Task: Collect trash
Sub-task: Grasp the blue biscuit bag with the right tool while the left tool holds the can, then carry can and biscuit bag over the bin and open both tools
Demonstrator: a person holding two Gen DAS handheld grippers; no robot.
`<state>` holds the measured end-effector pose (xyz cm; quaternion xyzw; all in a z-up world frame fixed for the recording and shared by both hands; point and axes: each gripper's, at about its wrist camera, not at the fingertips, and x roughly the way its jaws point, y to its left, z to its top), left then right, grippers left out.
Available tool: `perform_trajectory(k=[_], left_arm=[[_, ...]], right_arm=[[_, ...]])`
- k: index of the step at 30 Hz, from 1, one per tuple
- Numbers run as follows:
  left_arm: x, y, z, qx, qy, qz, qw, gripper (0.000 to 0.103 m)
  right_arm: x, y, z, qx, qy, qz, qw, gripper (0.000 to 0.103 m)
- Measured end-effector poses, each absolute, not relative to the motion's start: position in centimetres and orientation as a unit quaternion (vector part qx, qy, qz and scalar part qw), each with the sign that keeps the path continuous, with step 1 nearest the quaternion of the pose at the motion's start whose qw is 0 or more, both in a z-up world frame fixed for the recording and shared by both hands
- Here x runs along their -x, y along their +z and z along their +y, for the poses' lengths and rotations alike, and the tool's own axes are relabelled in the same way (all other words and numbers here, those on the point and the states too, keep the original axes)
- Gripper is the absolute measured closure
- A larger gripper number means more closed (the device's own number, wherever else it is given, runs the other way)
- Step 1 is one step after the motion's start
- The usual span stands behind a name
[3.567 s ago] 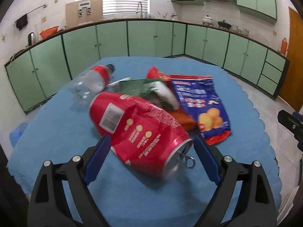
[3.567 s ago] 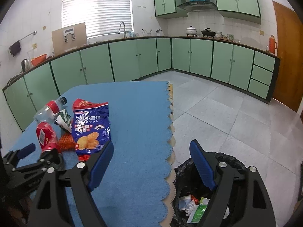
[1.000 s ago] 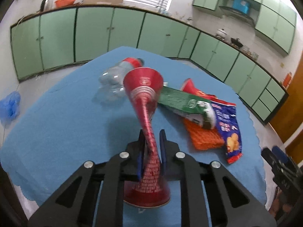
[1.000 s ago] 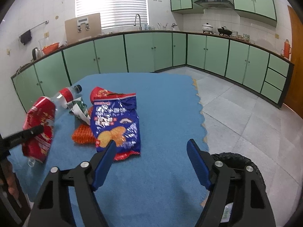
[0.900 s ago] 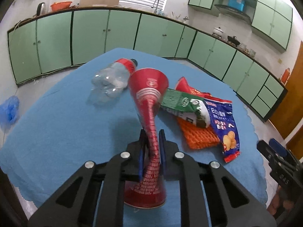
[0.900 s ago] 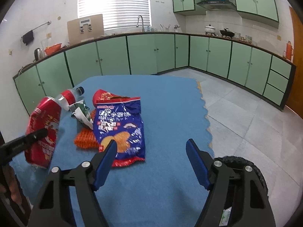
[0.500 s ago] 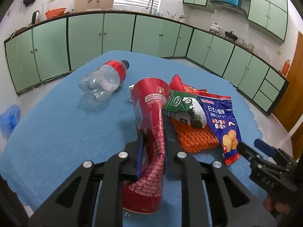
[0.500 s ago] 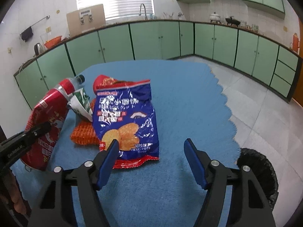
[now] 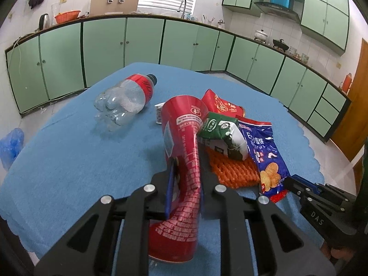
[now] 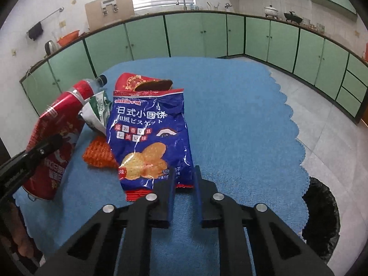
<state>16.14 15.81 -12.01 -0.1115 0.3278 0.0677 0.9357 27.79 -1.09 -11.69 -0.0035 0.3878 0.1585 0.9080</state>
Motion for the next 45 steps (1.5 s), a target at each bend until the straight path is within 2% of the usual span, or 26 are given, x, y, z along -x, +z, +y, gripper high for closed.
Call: perform_trajectory(k=[2,3,12,24,33,45], left_arm=[[-16.0,-11.8,16.0,0.116,0.069,0.327,0.935,0.09],[-15.8,-11.7,16.2,0.119,0.069,0.326,0.935,0.091],[-14.4,-10.3,15.4,0.118,0.05,0.316,0.94,0.096],[-12.9,-7.2,12.9,0.111,0.01,0.288,0.951,0.096],[-14.2,-6.7,7.9,0.097,-0.057,0.291,0.95,0.096],[-17.5,-6.8,-2.9,0.061,-0.162,0.289,0.941,0.096]], right_arm=[[-27.4,-11.4,-1.2,0.006,0.157,0.379,0.912,0.093],[-27.0,-11.1,-1.7,0.004,0.156,0.37,0.916,0.102],[-25.2,-7.3,-3.3,-0.003,0.147,0.327,0.934,0.102],[-22.8,-4.4,-5.8,0.008,0.125,0.295,0.947,0.102],[-21.9,-3.6,-9.3,-0.003,0.084,0.284,0.955,0.102],[-20.4,-3.2,-18.4,-0.034,-0.021,0.276,0.96,0.102]])
